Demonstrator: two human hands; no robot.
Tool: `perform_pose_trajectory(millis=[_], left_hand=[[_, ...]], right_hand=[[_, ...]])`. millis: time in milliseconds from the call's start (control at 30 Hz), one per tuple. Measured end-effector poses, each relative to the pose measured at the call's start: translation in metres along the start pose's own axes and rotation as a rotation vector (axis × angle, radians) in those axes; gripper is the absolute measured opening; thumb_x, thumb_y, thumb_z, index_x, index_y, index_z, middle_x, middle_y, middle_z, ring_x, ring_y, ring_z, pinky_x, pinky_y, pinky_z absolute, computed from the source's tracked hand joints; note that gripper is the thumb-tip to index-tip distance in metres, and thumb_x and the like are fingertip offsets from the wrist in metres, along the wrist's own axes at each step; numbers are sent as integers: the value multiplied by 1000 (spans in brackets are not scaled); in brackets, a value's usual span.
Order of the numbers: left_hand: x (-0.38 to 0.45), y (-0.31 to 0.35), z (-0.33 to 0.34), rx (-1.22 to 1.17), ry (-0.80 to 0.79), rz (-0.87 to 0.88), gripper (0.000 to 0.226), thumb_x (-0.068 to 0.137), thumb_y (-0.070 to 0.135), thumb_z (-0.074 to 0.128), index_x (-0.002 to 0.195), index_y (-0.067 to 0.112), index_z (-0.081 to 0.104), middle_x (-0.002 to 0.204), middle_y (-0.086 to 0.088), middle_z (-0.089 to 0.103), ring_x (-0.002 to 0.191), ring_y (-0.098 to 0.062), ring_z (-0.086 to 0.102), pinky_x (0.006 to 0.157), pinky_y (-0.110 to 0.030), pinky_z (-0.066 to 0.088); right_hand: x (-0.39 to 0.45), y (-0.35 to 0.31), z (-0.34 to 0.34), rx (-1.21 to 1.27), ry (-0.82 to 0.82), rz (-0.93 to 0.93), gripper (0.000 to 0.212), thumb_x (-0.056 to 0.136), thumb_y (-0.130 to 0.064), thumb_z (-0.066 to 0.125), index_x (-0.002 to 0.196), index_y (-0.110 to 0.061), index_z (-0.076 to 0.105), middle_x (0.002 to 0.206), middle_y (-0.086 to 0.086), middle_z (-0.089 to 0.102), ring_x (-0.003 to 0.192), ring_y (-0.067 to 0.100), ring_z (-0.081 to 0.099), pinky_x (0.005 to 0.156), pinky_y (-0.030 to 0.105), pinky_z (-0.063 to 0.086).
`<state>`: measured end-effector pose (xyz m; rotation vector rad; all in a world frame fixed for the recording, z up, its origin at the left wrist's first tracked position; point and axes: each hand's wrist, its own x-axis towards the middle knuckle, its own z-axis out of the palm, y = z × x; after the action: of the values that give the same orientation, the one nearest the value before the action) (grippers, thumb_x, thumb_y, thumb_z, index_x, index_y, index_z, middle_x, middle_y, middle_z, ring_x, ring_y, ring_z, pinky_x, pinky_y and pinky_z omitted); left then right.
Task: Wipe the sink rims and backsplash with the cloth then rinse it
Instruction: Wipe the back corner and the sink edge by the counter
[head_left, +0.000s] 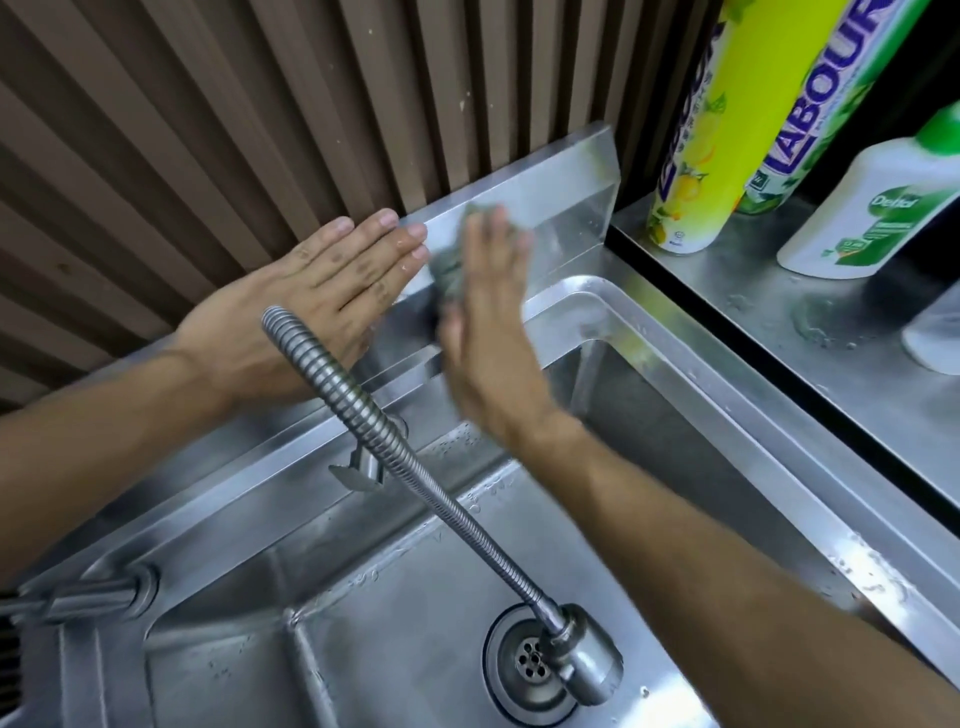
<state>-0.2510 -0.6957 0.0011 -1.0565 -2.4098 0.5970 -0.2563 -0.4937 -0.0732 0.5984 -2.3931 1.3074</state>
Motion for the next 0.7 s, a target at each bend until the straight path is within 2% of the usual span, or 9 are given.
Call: perform_pose_trajectory(millis=[33,100,200,300,433,500,533,600,700], left_hand=[[-2,-1,0,-15,7,5,60,109,19,24,163,0,9,172,-17,6,159,-34,13,130,-47,14],[-3,-2,0,-52,36,31,59,107,15,21,163,0,9,172,-16,5,159,-34,15,130,-47,15],[-1,-4,0,-115,61,14,66,100,5,28,163,0,11,172,-16,7,157,-36,21,127,-50,22],[-2,-4,2,-153,55,10,62,105,12,22,164,2,9,171,-14,7,156,-37,22,126,-52,24],[-1,-3,3,-163,40,-4,61,108,24,31,163,2,16,170,-15,16,157,-37,21,127,-53,22],[1,-2,2,-164,49,-6,60,110,28,30,163,2,17,169,-13,15,157,-36,20,128,-51,20],[2,-2,3,-168,52,-7,60,111,29,28,163,3,16,170,-12,13,158,-35,18,128,-50,18],[1,-3,3,-178,59,-10,59,112,30,26,164,5,14,171,-10,8,159,-31,13,129,-48,17],[0,-3,2,-164,55,-9,59,112,29,28,164,3,17,171,-13,12,159,-32,16,128,-49,18]], right_hand=[[-13,-3,10,-47,-83,-140,66,105,-9,43,161,4,11,170,24,-1,155,33,-22,130,48,-7],[-20,8,17,-185,-198,-386,65,104,-17,48,159,5,21,168,29,12,157,44,-3,130,54,6],[-4,25,2,-369,-198,-590,59,107,-32,44,159,-5,31,166,22,28,155,42,23,128,53,18],[5,31,-13,-370,-115,-488,57,109,-33,40,160,-9,32,168,19,27,157,39,20,129,49,8],[37,36,-27,-68,197,70,58,108,-20,35,163,-6,21,172,19,9,159,38,-2,128,39,-8],[44,26,-21,15,324,224,60,106,-18,33,163,-4,20,172,19,8,159,39,-6,129,40,-9],[38,13,-11,25,313,221,60,107,-18,32,163,-2,17,172,19,5,159,39,-8,129,40,-11],[9,-10,14,6,153,56,62,108,-18,39,162,1,15,172,18,2,158,39,-13,129,44,-9],[-21,-15,28,-99,-118,-268,62,99,-8,52,156,6,31,167,28,18,158,42,2,130,53,9]])
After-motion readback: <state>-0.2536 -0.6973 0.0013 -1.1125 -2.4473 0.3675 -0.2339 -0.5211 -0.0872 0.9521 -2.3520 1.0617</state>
